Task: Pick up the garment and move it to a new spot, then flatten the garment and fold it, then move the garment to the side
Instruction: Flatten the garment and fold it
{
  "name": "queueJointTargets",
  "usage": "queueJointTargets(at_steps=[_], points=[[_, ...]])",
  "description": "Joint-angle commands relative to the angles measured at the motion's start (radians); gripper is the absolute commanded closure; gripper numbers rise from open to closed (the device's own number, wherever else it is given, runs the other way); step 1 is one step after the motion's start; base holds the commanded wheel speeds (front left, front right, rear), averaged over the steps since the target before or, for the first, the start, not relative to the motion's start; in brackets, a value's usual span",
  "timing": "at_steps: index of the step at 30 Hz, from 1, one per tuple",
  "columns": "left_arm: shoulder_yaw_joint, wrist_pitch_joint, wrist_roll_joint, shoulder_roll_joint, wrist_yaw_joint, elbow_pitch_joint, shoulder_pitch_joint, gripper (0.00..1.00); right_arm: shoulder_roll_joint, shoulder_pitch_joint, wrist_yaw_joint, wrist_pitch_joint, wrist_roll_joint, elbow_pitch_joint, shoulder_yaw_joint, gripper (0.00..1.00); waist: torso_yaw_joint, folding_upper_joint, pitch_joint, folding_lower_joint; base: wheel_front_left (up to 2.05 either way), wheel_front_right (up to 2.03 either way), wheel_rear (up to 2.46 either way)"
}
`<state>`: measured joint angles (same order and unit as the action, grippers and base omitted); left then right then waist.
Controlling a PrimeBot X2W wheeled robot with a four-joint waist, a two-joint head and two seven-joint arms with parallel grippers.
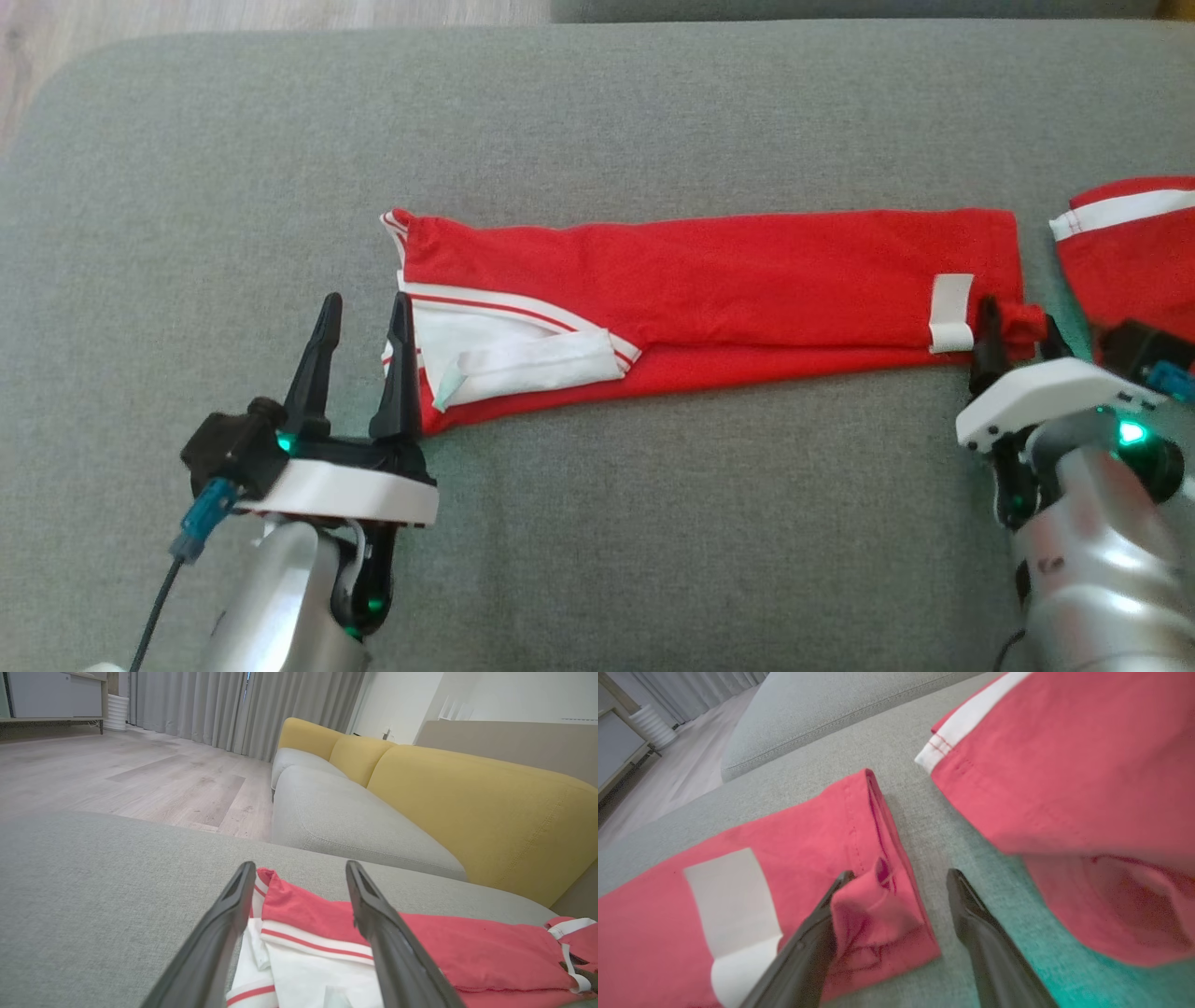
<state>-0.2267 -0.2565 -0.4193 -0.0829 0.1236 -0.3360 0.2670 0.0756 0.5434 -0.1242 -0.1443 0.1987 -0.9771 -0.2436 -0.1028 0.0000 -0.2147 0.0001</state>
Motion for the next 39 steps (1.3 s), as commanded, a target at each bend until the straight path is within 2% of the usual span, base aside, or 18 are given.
queueJointTargets(at_steps=[1,7,8,9,15,23,26,34,39], points=[[0.036,-0.005,0.011,-0.005,0.001,0.027,0.043,0.00,-0.009,0.040,-0.007,0.009,-0.013,0.011,0.017,0.00,-0.001,0.0000,-0.003,-0.0001,0.00,0.00,0.00],[0.048,-0.005,0.018,0.000,0.005,0.024,0.047,0.00,-0.021,0.065,-0.007,0.040,-0.021,-0.069,0.021,0.00,0.002,0.0000,-0.008,-0.0001,0.00,0.00,0.00],[0.050,-0.005,0.019,-0.001,0.006,0.023,0.047,0.00,-0.022,0.070,-0.007,0.039,-0.017,-0.075,0.030,0.52,0.005,0.0000,-0.007,-0.0001,0.00,0.00,0.00],[0.052,-0.005,0.020,-0.001,0.006,0.022,0.046,0.00,-0.023,0.074,-0.007,0.034,-0.012,-0.077,0.040,1.00,0.008,0.0000,-0.004,-0.0001,0.00,0.00,0.00],[0.055,-0.005,0.021,-0.002,0.007,0.018,0.041,0.00,-0.020,0.087,-0.007,-0.026,0.013,-0.062,0.069,1.00,0.026,0.0000,0.020,-0.0001,0.00,0.00,0.00],[0.043,-0.005,0.003,-0.007,0.007,0.037,0.021,0.00,0.075,0.080,-0.007,-0.083,0.004,-0.002,0.031,1.00,0.050,0.0000,0.065,-0.0001,0.00,0.00,0.00],[0.024,-0.005,-0.002,-0.009,0.007,0.046,0.018,0.00,0.087,0.076,-0.007,-0.091,0.008,0.027,0.002,1.00,0.057,0.0000,0.080,-0.0001,0.00,0.00,0.00],[0.029,-0.005,-0.010,-0.004,0.007,0.065,0.007,0.00,0.043,0.073,-0.007,-0.067,0.008,0.088,0.050,1.00,0.054,0.0000,0.118,-0.0001,0.00,0.00,0.00],[0.037,-0.005,-0.010,-0.003,0.007,0.074,-0.002,0.00,-0.009,0.074,-0.007,-0.038,0.027,0.153,0.156,1.00,0.022,0.0000,0.134,-0.0001,0.00,0.00,0.00]])
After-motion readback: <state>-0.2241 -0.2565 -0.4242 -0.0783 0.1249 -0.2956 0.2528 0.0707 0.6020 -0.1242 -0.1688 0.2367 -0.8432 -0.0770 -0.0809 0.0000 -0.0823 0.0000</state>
